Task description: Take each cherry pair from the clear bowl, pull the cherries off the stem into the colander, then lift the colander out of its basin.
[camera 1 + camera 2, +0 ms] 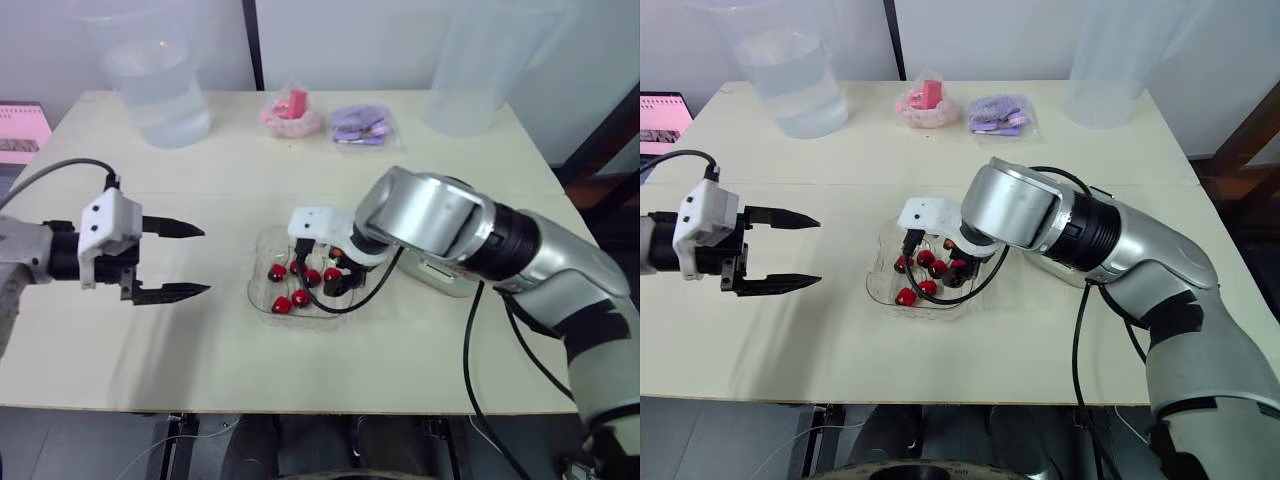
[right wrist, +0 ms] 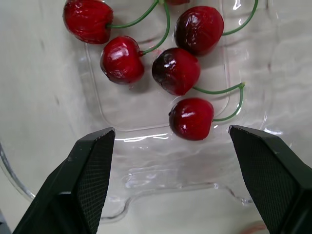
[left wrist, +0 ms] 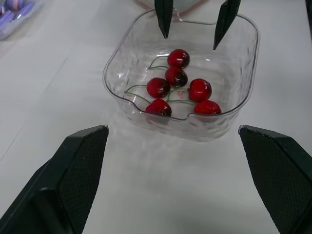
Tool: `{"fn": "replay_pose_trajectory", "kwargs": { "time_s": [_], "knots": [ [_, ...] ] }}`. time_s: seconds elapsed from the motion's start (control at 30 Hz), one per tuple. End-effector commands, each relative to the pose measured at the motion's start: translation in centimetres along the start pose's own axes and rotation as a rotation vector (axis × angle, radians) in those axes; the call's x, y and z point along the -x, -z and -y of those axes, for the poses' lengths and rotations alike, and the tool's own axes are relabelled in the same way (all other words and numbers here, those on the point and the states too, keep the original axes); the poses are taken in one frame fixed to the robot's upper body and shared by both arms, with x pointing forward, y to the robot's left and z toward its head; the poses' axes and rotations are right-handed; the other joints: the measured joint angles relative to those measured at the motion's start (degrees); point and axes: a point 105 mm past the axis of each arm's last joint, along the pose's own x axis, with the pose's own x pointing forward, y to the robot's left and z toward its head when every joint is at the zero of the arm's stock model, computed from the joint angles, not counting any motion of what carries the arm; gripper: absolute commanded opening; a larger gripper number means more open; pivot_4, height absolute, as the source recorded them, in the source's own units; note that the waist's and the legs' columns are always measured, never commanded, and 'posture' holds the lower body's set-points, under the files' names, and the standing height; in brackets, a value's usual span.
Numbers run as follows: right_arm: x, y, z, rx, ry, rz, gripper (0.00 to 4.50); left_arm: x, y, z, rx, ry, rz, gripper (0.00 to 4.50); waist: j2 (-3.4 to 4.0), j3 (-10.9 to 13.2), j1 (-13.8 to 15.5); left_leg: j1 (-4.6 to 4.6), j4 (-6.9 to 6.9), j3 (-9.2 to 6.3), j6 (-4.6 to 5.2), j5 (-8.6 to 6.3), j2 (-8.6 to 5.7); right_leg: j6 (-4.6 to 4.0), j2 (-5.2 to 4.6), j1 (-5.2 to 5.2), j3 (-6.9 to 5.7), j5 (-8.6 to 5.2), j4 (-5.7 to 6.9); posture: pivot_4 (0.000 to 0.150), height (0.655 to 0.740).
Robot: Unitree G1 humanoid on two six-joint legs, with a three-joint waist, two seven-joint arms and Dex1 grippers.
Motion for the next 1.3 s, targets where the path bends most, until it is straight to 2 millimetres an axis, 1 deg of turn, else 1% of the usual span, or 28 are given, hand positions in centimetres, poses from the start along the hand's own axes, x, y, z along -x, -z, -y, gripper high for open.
{"fn": "replay_pose_trajectory", "kwargs": {
  "time_s": [0.03, 0.17, 0.3, 0.43, 0.67, 0.73, 0.77, 0.9, 0.93, 0.97, 1.03, 1.13, 1.23, 1.3],
  "knots": [
    [0.1, -1.0, 0.2, 0.032, 0.029, 0.005, 3.93, 0.1, -0.9, 0.2, -0.031, -0.008, 0.016, 4.5, 0.0, 0.0, 0.0, 0.0, 0.0, 0.0, 0.0, 0.0, 0.0, 0.0, 0.0, 0.0, 0.0, 0.0, 0.0, 0.15, 0.7367],
    [-0.3, -1.2, 0.3, 0.055, 0.037, -0.004, 3.93, 0.1, -1.0, 0.4, -0.027, -0.014, 0.017, 4.5, 0.0, 0.0, 0.0, -0.05, 0.0, -0.01, 0.0, 0.0, 0.0, 0.0, 0.0, -0.06, -0.01, 0.0, 0.01, 0.15, 0.7367],
    [-1.7, -0.9, 0.4, 0.113, 0.049, -0.038, 3.93, 0.0, -1.1, 0.6, -0.022, -0.021, 0.021, 4.5, 0.0, 0.0, -0.1, -0.13, 0.0, -0.02, 0.0, 0.0, 0.0, 0.0, 0.0, -0.13, -0.01, 0.0, 0.0, 0.15, 0.7367],
    [-2.2, -0.7, 0.7, 0.155, 0.063, -0.051, 3.93, 0.0, -1.1, 0.8, -0.018, -0.027, 0.023, 4.5, -0.01, 0.0, -0.1, -0.41, 0.04, -0.07, 0.0, 0.0, 0.0, 0.0, 0.0, -0.37, -0.06, 0.01, 0.01, 0.15, 0.7367],
    [-2.7, -0.2, 1.0, 0.215, 0.065, -0.068, 3.93, -0.1, -1.3, 0.9, -0.014, -0.041, 0.031, 4.5, -0.01, 0.0, 0.0, -0.46, 0.05, -0.09, 0.0, 0.0, -0.01, 0.0, -0.01, -0.41, -0.1, 0.01, -0.01, 0.15, 0.7367],
    [-2.8, -0.1, 1.0, 0.223, 0.066, -0.072, 3.45, -0.2, -1.3, 1.0, -0.015, -0.042, 0.032, 4.5, -0.01, 0.0, 0.0, -0.46, 0.05, -0.11, 0.0, 0.0, -0.01, 0.0, 0.0, -0.41, -0.11, 0.01, 0.0, 0.15, 0.7367],
    [-2.8, -0.1, 0.9, 0.228, 0.062, -0.074, 3.07, -0.2, -1.3, 1.0, -0.016, -0.043, 0.033, 4.5, -0.01, 0.0, 0.0, -0.47, 0.05, -0.11, 0.0, 0.0, -0.01, 0.0, 0.0, -0.41, -0.11, 0.01, 0.0, 0.15, 0.7367],
    [-3.0, 0.1, 0.7, 0.247, 0.048, -0.079, 1.07, -0.3, -1.4, 0.8, -0.021, -0.047, 0.035, 4.5, -0.01, 0.0, 0.0, -0.46, 0.05, -0.11, 0.0, 0.0, -0.01, 0.0, 0.0, -0.41, -0.11, 0.01, -0.01, 0.15, 0.7367],
    [-3.0, 0.1, 0.6, 0.252, 0.045, -0.08, 0.71, -0.3, -1.5, 0.8, -0.022, -0.047, 0.036, 4.5, -0.01, 0.0, 0.0, -0.46, 0.05, -0.11, 0.0, 0.0, -0.01, 0.0, 0.0, -0.41, -0.11, 0.01, 0.0, 0.15, 0.7367],
    [-3.0, 0.1, 0.5, 0.256, 0.042, -0.08, 0.54, -0.3, -1.5, 0.8, -0.024, -0.047, 0.037, 4.5, -0.01, 0.0, 0.0, -0.46, 0.05, -0.11, 0.0, 0.0, -0.01, 0.0, 0.0, -0.41, -0.11, 0.01, -0.01, 0.15, 0.7367],
    [-2.9, -0.1, 0.4, 0.273, 0.04, -0.074, 0.38, -0.3, -1.6, 0.8, -0.026, -0.047, 0.039, 4.5, -0.01, 0.0, 0.0, -0.46, 0.05, -0.11, 0.0, 0.0, -0.01, 0.0, 0.0, -0.41, -0.11, 0.01, -0.01, 0.15, 0.7367],
    [-2.4, -0.6, 0.3, 0.317, 0.041, -0.049, 0.38, -0.3, -1.6, 0.6, -0.028, -0.048, 0.039, 4.5, -0.01, 0.0, 0.0, -0.46, 0.05, -0.12, 0.0, 0.0, -0.01, 0.0, 0.0, -0.41, -0.12, 0.01, -0.01, 0.15, 0.7367],
    [-1.2, -1.0, 0.5, 0.373, 0.05, -0.02, 0.38, -0.2, -1.7, 0.4, -0.03, -0.05, 0.037, 4.5, -0.01, 0.0, 0.1, -0.47, 0.05, -0.12, 0.0, 0.0, -0.01, 0.0, -0.01, -0.4, -0.13, 0.01, -0.01, 0.15, 0.7367],
    [0.0, -1.3, 0.8, 0.438, 0.083, 0.014, 0.38, -0.2, -1.8, 0.2, -0.031, -0.052, 0.039, 4.5, -0.01, 0.0, 0.1, -0.47, 0.06, -0.12, 0.0, 0.0, -0.02, 0.0, -0.02, -0.39, -0.13, 0.01, -0.03, 0.15, 0.7367]
  ]
}}
